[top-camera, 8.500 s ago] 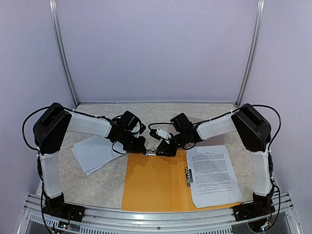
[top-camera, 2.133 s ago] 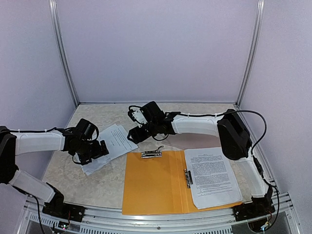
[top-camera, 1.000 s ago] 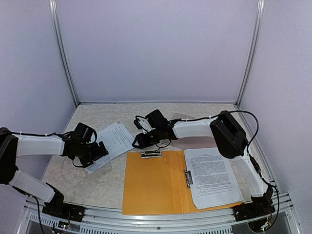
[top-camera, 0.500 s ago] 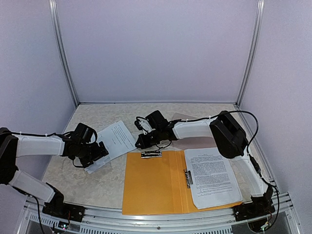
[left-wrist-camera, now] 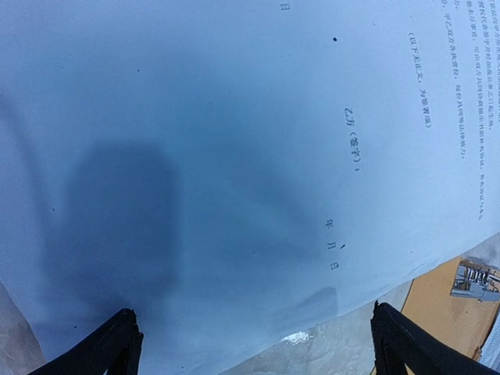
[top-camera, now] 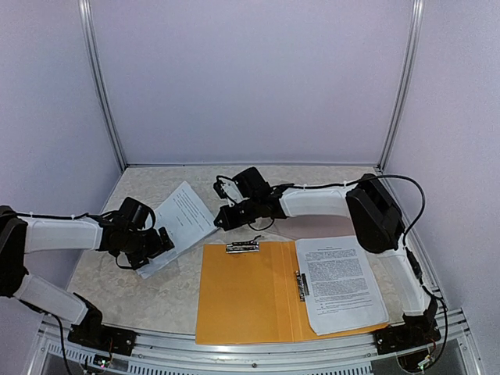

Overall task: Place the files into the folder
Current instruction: Pick up the file from the center of the board, then insert the spring clip onto the folder.

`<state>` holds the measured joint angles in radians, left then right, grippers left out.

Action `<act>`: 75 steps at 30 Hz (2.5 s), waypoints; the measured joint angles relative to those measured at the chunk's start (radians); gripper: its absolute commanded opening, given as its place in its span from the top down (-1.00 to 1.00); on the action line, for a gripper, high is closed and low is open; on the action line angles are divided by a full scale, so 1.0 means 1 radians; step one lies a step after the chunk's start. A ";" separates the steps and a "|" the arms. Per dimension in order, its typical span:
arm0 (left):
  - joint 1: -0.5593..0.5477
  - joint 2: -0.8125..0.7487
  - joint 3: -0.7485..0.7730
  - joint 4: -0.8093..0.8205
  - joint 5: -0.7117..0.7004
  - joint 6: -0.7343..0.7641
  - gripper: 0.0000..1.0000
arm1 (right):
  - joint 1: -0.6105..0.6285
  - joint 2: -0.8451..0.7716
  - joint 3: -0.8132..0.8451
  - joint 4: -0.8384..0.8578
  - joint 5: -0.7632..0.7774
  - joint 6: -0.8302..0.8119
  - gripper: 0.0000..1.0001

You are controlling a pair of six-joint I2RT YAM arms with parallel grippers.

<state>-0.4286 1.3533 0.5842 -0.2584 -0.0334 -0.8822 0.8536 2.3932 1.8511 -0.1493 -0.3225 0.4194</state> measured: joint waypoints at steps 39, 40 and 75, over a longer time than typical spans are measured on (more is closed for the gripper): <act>-0.123 -0.312 0.332 -0.248 -0.023 0.395 -0.97 | 0.076 -0.866 -0.601 -0.344 -0.279 -0.386 1.00; -0.129 -0.303 0.337 -0.249 -0.028 0.396 -0.97 | 0.076 -0.870 -0.615 -0.365 -0.270 -0.380 1.00; -0.190 -0.067 0.356 -0.220 -0.050 0.443 -0.98 | 0.134 -0.517 -0.391 -0.776 0.083 -0.695 1.00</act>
<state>-0.6189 1.2861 0.9405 -0.4789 -0.0837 -0.4393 0.9874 1.8767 1.4605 -0.9249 -0.2394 -0.2756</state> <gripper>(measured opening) 0.988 0.003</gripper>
